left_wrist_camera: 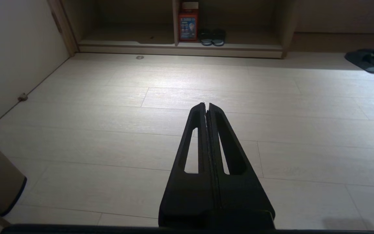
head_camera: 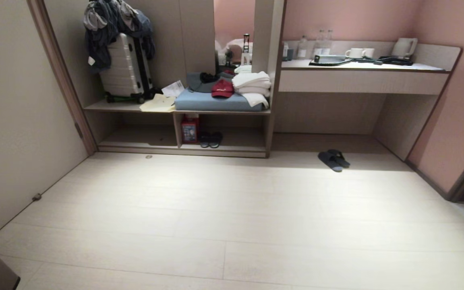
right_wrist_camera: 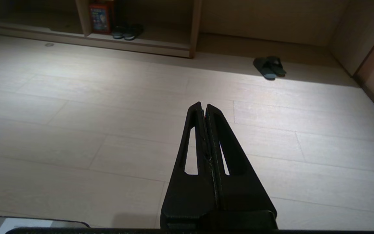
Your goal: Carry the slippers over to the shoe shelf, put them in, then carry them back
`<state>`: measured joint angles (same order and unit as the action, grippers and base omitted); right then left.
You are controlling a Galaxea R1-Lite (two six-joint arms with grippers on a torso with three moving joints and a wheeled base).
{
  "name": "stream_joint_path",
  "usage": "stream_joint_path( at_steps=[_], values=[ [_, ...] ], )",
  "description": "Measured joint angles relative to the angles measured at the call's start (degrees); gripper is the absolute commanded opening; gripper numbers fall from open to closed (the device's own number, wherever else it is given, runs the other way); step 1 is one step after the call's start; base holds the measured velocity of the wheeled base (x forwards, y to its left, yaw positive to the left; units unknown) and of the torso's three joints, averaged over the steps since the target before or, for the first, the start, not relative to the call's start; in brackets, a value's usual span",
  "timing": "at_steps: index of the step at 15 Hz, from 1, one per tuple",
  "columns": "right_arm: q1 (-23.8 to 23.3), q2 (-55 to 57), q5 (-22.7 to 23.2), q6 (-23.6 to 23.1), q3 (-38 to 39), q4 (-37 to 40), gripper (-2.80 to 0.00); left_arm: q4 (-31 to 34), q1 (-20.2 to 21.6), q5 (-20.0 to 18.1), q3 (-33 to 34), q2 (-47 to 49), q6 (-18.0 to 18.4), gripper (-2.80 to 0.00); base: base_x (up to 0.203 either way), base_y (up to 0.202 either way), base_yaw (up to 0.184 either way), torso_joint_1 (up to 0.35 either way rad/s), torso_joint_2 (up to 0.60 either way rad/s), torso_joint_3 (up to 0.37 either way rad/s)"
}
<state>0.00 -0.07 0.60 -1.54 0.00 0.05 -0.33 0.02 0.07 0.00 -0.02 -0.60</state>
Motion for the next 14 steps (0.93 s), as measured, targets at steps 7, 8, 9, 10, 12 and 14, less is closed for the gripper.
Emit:
stream_joint_path(
  at_steps=[7, 8, 9, 10, 12, 14],
  values=[
    [0.06, 0.00, -0.02, -0.02, 0.00, -0.03, -2.80, -0.05, 0.07, 0.00, 0.00, -0.02, -0.04, -2.80, -0.001, -0.174, 0.001, 0.003, 0.00, 0.003],
    [0.00, 0.00, 0.00, -0.02, 0.00, -0.05, -2.80, -0.04, -0.02, 0.00, 0.00, -0.02, -0.06, -2.80, 0.000, -0.098, 0.000, 0.002, 0.00, 0.002],
    [-0.02, 0.00, 0.00, -0.01, 0.00, -0.16, -2.80, -0.04, 0.00, 0.00, 0.00, -0.02, -0.10, -2.80, 0.000, 0.000, 0.000, 0.000, 0.00, 0.000],
    [-0.02, 0.00, -0.02, 0.00, 0.00, -0.07, -2.80, -0.08, 0.05, -0.02, 0.00, -0.02, -0.09, -2.80, 0.000, 0.000, 0.000, 0.000, 0.00, 0.000],
    [-0.10, 0.00, 0.00, -0.02, -0.05, -0.12, -2.80, -0.02, 0.02, 0.00, 0.00, -0.02, -0.09, -2.80, 0.000, 0.000, 0.000, 0.000, 0.00, 0.000],
    [0.00, 0.00, -0.03, -0.02, 0.00, -0.01, -2.80, -0.04, 0.04, -0.02, 0.00, -0.02, -0.07, -2.80, 0.000, 0.000, 0.000, 0.000, 0.00, 0.000]
  ],
)
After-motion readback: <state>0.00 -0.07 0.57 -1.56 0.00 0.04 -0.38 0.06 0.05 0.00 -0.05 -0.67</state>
